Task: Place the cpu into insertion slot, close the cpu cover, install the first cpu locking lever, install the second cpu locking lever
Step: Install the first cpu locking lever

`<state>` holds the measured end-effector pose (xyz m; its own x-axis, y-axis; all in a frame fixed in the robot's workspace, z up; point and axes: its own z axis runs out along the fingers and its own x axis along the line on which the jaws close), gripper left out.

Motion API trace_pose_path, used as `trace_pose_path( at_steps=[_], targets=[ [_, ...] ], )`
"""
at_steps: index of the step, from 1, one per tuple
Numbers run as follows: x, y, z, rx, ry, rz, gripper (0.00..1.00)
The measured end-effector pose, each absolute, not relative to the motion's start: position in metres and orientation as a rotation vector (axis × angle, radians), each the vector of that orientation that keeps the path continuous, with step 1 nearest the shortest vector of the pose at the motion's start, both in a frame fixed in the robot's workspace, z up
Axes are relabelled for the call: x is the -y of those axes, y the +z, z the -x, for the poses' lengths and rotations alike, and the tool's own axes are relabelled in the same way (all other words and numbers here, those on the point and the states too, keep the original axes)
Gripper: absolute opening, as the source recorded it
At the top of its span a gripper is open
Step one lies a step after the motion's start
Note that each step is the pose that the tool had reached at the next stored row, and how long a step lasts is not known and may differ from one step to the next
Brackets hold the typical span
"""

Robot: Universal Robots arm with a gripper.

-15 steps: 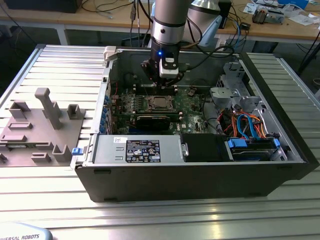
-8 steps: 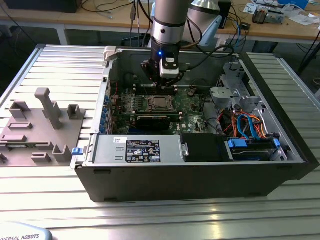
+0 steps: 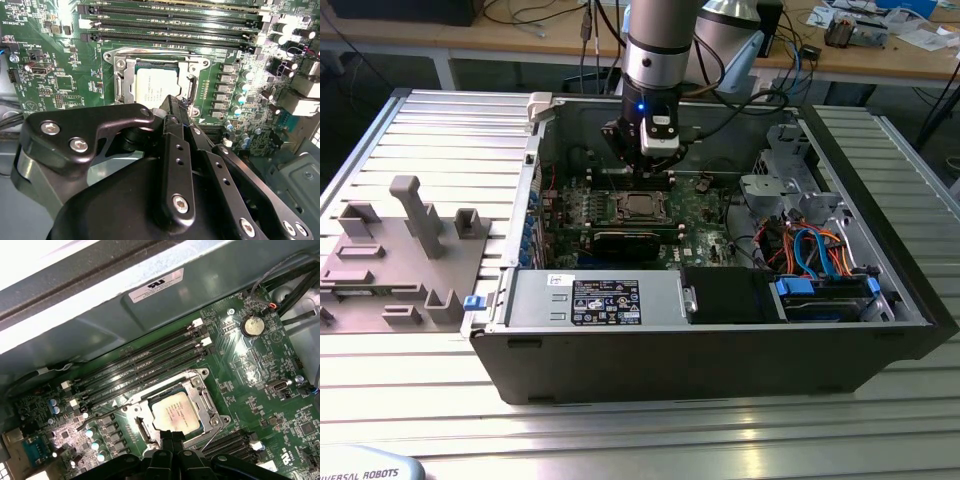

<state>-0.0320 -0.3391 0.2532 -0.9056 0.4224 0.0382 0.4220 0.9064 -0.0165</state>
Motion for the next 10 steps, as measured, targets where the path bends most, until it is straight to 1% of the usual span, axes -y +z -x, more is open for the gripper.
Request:
trace_pose_path(
  at_steps=[10],
  targets=[
    [0.3391, 0.2532, 0.0321, 3.033, 0.013, 0.647, 0.11]
  ],
)
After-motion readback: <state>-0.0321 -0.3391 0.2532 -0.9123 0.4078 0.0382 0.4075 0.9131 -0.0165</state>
